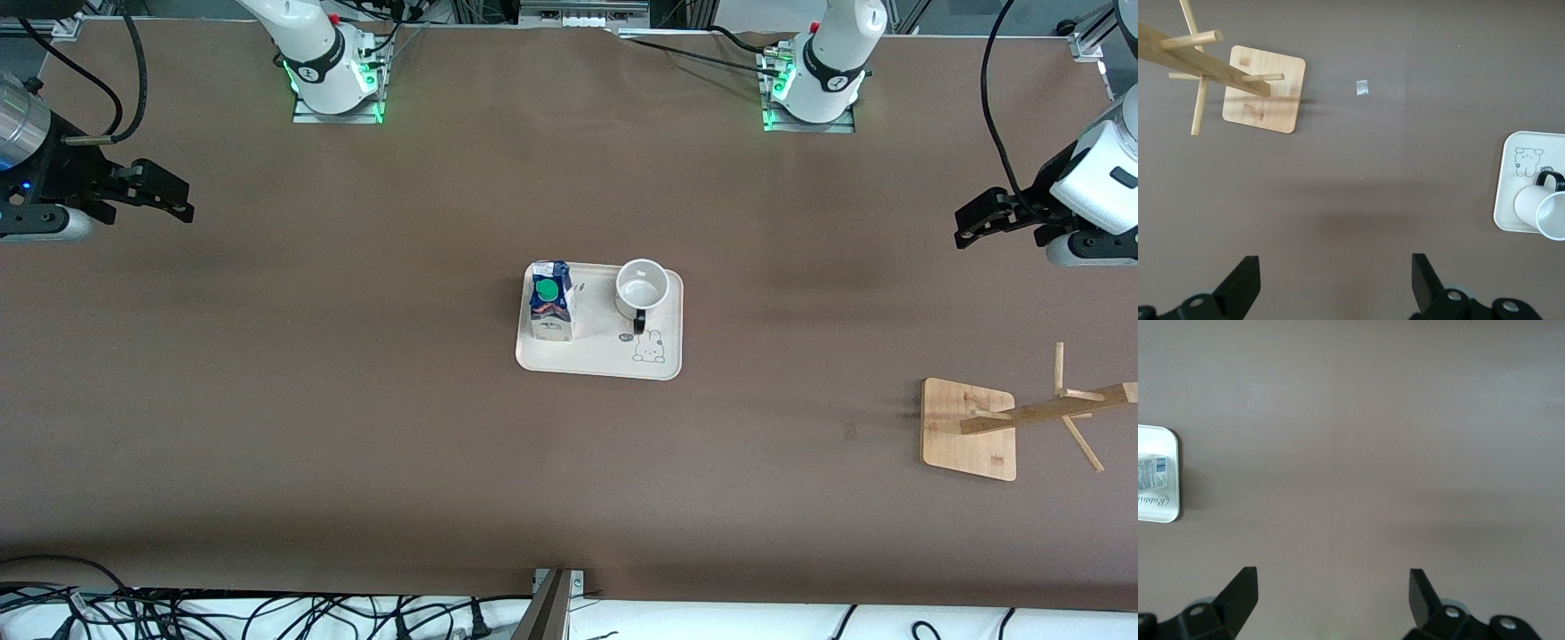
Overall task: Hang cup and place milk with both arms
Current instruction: 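Move the right gripper toward the milk carton on the white tray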
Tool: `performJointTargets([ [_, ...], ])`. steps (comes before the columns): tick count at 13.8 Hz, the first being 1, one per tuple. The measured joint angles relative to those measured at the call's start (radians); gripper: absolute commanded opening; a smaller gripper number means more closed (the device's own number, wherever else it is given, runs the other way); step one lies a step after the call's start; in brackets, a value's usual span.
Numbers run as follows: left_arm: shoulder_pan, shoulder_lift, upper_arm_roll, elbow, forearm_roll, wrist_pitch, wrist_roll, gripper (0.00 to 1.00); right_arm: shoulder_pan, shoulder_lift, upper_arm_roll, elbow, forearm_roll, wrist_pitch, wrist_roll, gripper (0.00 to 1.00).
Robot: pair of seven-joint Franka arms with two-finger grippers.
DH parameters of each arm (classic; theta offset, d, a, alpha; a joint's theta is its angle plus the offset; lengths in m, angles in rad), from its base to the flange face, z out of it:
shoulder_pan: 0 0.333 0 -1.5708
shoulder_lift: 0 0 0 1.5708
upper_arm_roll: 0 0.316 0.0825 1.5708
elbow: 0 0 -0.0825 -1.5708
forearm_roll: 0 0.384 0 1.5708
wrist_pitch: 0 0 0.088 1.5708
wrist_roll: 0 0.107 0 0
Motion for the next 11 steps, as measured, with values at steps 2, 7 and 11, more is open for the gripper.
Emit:
performJointTargets([
  [2,0.000,0.000,0.000,0.000,0.000,-0.002,0.000,1.00,0.000,0.000,0.000,0.000,0.000,-0.001,0.000,1.00],
  [7,0.000,0.000,0.000,0.000,0.000,-0.015,0.000,1.00,0.000,0.000,0.000,0.000,-0.001,-0.001,-0.001,1.00],
  [11,0.000,0.000,0.000,0.000,0.000,-0.018,0.000,1.00,0.000,0.001,0.000,0.002,0.001,0.008,-0.001,1.00],
])
